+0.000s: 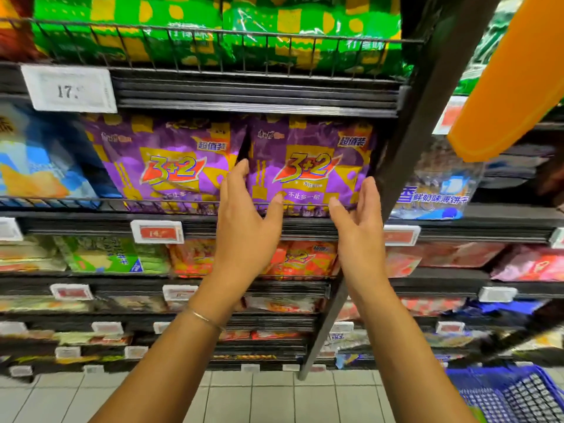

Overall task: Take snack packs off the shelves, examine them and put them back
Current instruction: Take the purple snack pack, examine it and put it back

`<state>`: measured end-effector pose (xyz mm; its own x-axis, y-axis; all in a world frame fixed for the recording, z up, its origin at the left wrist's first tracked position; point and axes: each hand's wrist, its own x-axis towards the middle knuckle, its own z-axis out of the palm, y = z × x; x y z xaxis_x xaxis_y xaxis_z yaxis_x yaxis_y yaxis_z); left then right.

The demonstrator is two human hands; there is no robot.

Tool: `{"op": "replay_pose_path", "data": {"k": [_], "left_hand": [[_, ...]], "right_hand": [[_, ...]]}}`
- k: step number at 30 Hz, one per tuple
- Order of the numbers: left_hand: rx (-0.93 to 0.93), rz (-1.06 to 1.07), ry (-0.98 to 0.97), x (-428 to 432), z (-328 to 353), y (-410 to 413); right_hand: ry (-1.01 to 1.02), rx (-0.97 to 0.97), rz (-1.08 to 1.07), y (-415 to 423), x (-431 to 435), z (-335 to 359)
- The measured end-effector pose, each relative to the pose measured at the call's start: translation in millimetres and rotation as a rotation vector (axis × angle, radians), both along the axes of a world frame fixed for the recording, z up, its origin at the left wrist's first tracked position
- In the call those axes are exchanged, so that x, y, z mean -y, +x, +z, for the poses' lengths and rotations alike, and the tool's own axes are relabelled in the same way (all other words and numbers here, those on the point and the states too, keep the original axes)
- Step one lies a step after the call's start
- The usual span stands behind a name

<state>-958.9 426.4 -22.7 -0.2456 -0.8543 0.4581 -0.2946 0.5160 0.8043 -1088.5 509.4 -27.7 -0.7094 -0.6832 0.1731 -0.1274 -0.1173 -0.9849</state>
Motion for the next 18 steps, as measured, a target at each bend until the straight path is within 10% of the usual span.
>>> {"op": "replay_pose_path", "data": {"k": [9, 18], "left_hand": [[0.312, 0.053, 0.152, 16, 10, -11], [-0.072, 0.095, 0.122, 18, 28, -14]], "right_hand": [[0.105, 0.004, -0.038, -9, 19, 6], [-0.112, -0.014, 0.034, -14, 11, 25]]}}
